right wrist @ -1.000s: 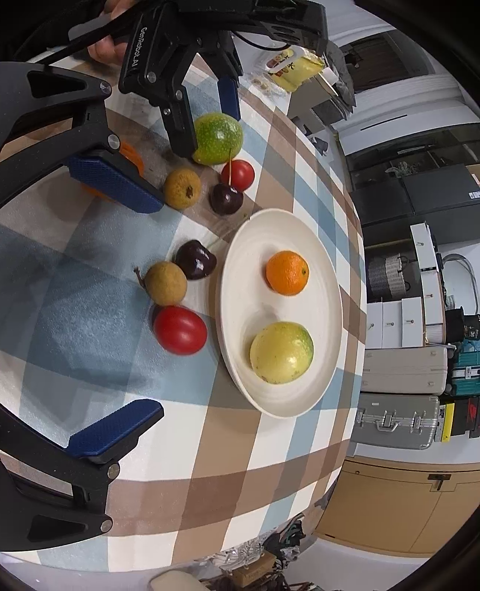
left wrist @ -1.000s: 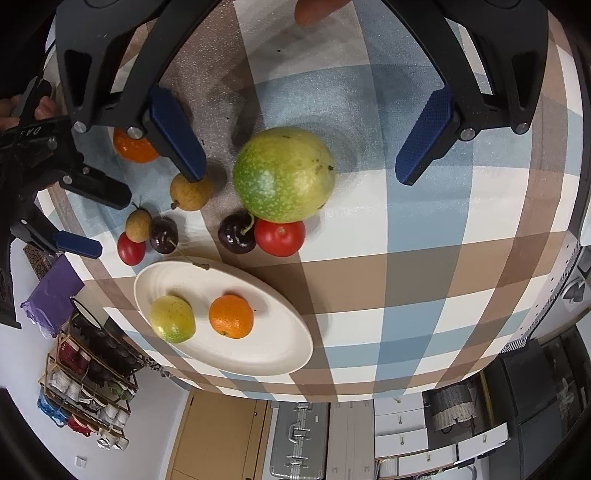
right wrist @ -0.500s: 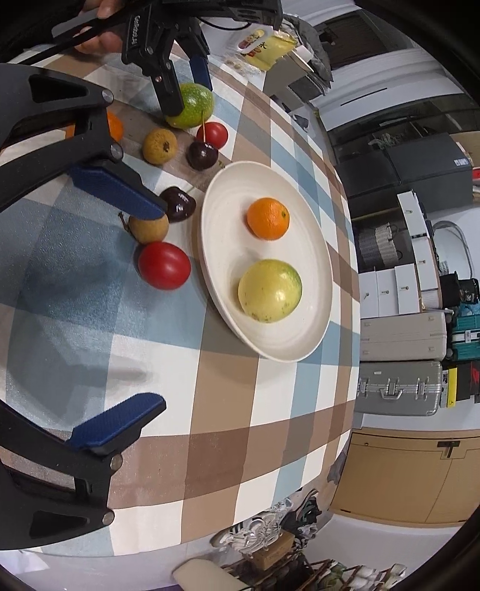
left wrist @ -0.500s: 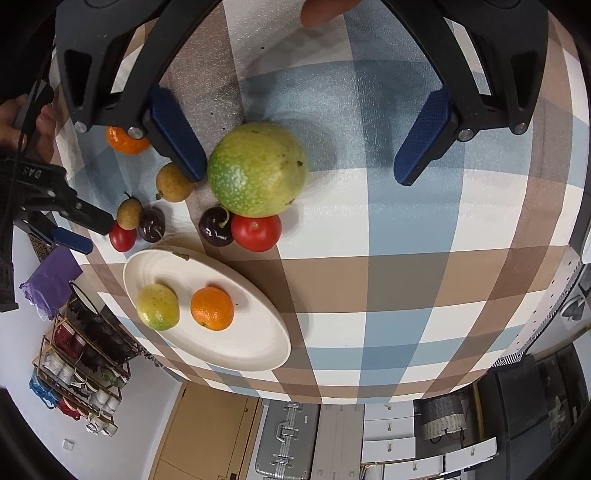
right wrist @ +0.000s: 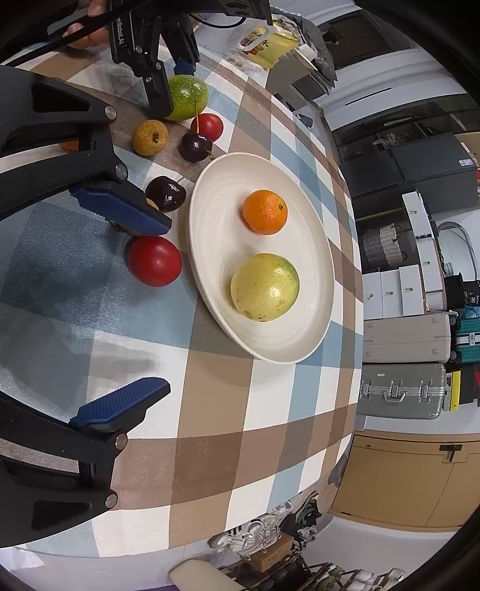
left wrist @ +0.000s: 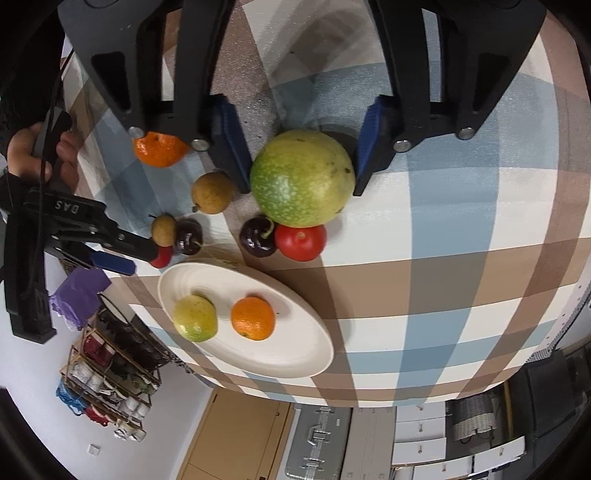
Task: Organize fruits
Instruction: 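Grasp the green speckled fruit with the left gripper while the right gripper grasps the red tomato, then carry the green speckled fruit with the left gripper while the right gripper carries the tomato to the plate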
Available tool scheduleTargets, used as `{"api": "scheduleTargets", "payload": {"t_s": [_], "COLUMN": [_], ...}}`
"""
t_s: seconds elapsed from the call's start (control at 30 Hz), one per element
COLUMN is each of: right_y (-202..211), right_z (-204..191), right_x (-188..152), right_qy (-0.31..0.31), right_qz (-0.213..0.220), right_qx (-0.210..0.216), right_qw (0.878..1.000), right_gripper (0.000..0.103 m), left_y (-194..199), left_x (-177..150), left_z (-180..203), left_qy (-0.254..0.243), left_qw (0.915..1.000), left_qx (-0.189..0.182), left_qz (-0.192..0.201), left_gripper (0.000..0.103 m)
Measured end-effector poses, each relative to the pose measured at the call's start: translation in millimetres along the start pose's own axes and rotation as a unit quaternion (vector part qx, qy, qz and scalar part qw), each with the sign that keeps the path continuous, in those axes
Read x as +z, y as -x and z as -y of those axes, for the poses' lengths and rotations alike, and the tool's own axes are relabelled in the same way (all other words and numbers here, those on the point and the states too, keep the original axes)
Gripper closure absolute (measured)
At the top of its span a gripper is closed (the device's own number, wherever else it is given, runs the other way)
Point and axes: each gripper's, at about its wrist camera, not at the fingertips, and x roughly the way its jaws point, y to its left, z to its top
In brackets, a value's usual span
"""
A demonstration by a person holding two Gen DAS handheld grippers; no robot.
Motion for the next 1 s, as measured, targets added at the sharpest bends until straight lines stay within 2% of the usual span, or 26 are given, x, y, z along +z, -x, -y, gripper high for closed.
{"api": "scheduleTargets", "payload": {"t_s": [0.1, 0.27, 0.37, 0.47, 0.63, 1.0], "right_y": [-1.0, -1.9, -0.6, -2.6, -3.3, 0.3], "right_z": [-3.2, -6.4, -7.3, -6.8, -5.5, -4.6], "right_x": [3.8, 5.6, 5.6, 4.2, 2.2, -2.0], "right_qy": [0.009, 0.012, 0.010, 0.003, -0.011, -0.015], "right_qz": [-0.005, -0.010, -0.008, -0.014, -0.013, -0.003], "right_qx": [0.009, 0.031, 0.045, 0.056, 0.083, 0.082], "right_qw": [1.000, 0.999, 0.999, 0.998, 0.996, 0.997], "right_gripper": [0.031, 0.042, 0.055, 0.057, 0.070, 0.072], "left_y": [0.5, 1.2, 1.0, 0.2, -0.7, 0.8], "left_x": [-1.1, -1.8, -1.8, -2.0, -2.3, -1.8], "left_z": [2.7, 3.7, 5.2, 5.6, 7.1, 8.3], "left_qy": [-0.007, -0.006, -0.007, -0.006, -0.008, -0.007], "left_qw": [1.0000, 0.9998, 0.9997, 0.9997, 0.9996, 0.9996], "left_qx": [0.003, -0.016, -0.022, -0.024, -0.028, -0.026], "left_qz": [0.003, 0.004, 0.003, 0.001, 0.000, 0.004], "left_gripper": [0.054, 0.054, 0.054, 0.054, 0.054, 0.054]}}
